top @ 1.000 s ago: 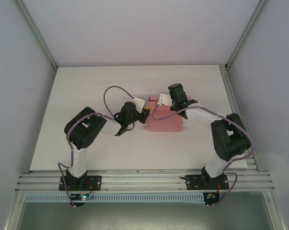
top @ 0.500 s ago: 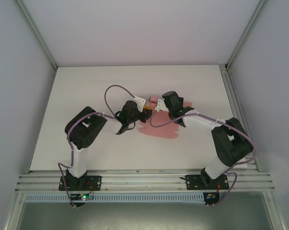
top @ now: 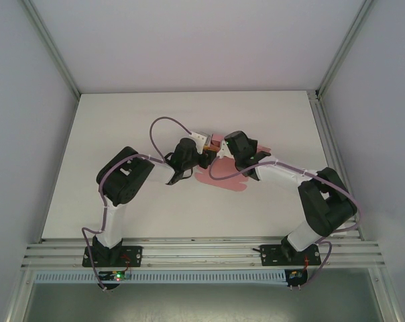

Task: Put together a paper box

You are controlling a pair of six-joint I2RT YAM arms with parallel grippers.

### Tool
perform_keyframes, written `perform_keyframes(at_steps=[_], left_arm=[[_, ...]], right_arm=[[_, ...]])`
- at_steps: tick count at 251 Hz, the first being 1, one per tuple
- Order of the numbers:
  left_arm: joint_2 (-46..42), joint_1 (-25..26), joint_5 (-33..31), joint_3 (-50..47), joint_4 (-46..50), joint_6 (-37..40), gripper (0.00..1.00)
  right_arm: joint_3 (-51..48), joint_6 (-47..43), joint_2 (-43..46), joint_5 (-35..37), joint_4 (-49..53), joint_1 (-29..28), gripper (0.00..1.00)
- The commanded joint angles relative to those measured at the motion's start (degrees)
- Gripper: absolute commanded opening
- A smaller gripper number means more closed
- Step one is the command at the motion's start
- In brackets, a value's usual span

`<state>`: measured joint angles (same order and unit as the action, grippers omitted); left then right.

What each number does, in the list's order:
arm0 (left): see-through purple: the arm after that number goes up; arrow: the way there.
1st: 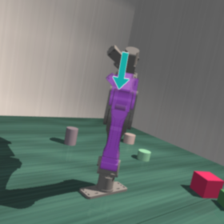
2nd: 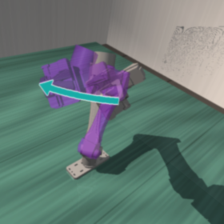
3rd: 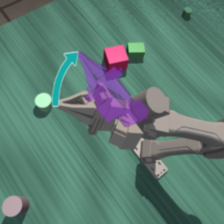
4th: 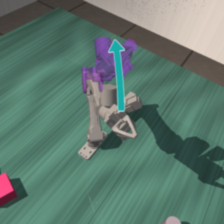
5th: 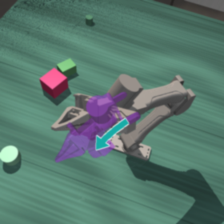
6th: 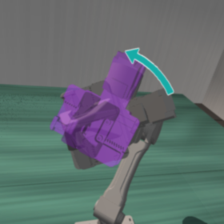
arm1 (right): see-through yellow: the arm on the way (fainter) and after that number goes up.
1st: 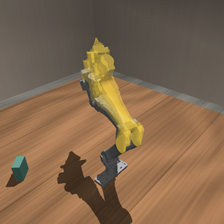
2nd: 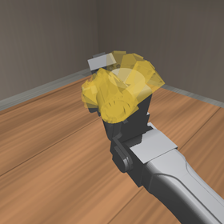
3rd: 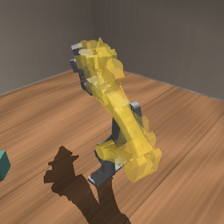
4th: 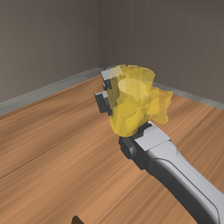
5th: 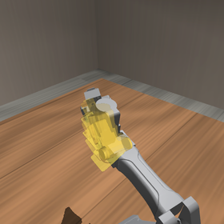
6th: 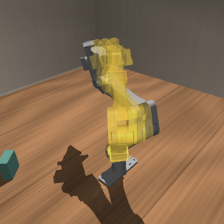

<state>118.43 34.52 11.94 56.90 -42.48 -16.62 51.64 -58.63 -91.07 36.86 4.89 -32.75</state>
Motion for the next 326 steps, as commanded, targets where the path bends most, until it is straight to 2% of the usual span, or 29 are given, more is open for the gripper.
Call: perform_keyframes(at_steps=[1,23,32,43,68,98,132,154,195,211,222,242,255,270,326], left_arm=[[-0.5,0.5,1.4,1.9,-7.6,-3.2,0.41],[-1.2,0.1,2.4,-0.6,-9.6,-4.2,0.43],[-1.5,-0.2,2.7,-1.3,-10.1,-5.1,0.5],[-1.5,-0.4,3.6,-1.6,-10.6,-5.8,0.51],[0.1,-1.1,6.2,-0.3,-12.2,-6.4,0.5],[1.9,-2.1,10.2,2.5,-12.5,-7.9,0.48],[3.2,-2.1,6.7,4.8,-12.3,-8.3,0.46],[4.8,-2.1,9.4,8.2,-10.0,-8.3,0.48],[6.9,-2.1,9.0,10.4,-10.7,-12.6,0.35],[6.9,-2.0,7.4,10.3,-12.3,-14.2,0.27],[7.0,-1.9,6.6,11.2,-10.9,-14.7,0.19],[7.3,-1.8,5.2,13.4,-6.3,-14.8,0.13],[7.4,-1.7,3.3,14.1,-4.2,-15.3,0.04],[7.3,-1.4,0.7,14.0,-3.8,-16.1,0.0],[6.2,1.2,-7.9,14.8,-1.4,-15.1,0.0]], right_arm=[[-1.9,-1.2,-4.4,-4.7,6.5,-3.9,0.0],[-6.0,-5.8,-6.4,2.2,0.4,-3.3,0.0],[-7.6,-7.9,-7.5,5.1,-3.4,-2.9,0.0],[-7.9,-8.8,-8.8,5.9,-5.4,-2.4,0.0],[-6.0,-6.5,-10.1,1.6,-6.0,-0.7,0.0],[-5.0,-7.0,-10.1,0.0,-6.4,-0.4,0.0],[-4.7,-5.6,-8.3,-3.9,-3.3,-0.6,0.0],[-4.0,-5.5,-8.6,-4.7,-1.7,-1.4,0.0],[-2.0,-5.0,-10.4,-5.8,1.0,-2.4,0.0],[-1.8,-4.5,-10.5,-6.6,1.0,-2.3,0.0],[-1.8,-4.2,-10.5,-7.1,0.8,-2.2,0.0],[-1.6,-3.9,-10.6,-7.1,0.9,-1.9,0.0],[-1.6,-3.8,-10.5,-7.2,1.1,-1.7,0.0],[-1.6,-3.2,-10.2,-7.7,1.4,-1.6,0.0],[-1.2,-0.6,-8.8,-11.3,3.4,-1.2,0.0]])
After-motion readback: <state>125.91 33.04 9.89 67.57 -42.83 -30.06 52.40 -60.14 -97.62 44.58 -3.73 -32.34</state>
